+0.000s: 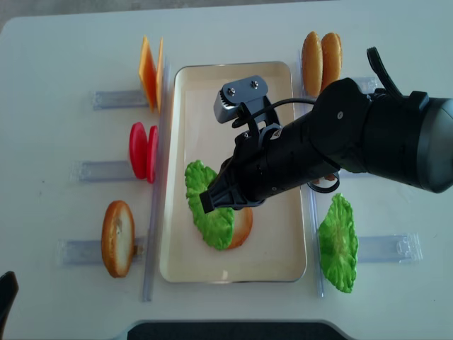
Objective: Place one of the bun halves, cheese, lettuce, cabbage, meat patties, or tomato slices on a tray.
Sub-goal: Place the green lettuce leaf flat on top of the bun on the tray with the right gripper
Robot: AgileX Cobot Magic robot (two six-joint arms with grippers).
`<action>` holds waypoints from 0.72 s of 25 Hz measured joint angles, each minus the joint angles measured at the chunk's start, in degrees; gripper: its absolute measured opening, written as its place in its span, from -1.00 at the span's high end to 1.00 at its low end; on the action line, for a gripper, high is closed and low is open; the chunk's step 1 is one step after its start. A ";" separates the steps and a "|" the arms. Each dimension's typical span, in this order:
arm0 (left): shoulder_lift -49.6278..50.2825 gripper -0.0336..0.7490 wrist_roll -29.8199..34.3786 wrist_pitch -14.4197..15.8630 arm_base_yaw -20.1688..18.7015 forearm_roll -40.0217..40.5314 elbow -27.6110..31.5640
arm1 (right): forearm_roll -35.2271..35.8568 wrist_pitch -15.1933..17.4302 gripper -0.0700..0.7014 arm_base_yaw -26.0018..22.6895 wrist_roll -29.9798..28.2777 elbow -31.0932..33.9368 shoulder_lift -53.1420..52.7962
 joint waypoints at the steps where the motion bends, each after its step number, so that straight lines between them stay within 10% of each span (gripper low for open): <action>1: 0.00 -0.03 0.00 0.00 0.00 0.00 0.00 | -0.05 -0.06 0.77 0.00 0.00 0.00 0.00; 18: 0.00 -0.02 0.00 0.00 0.00 0.00 0.00 | 4.53 3.95 0.77 -0.19 0.72 0.00 0.00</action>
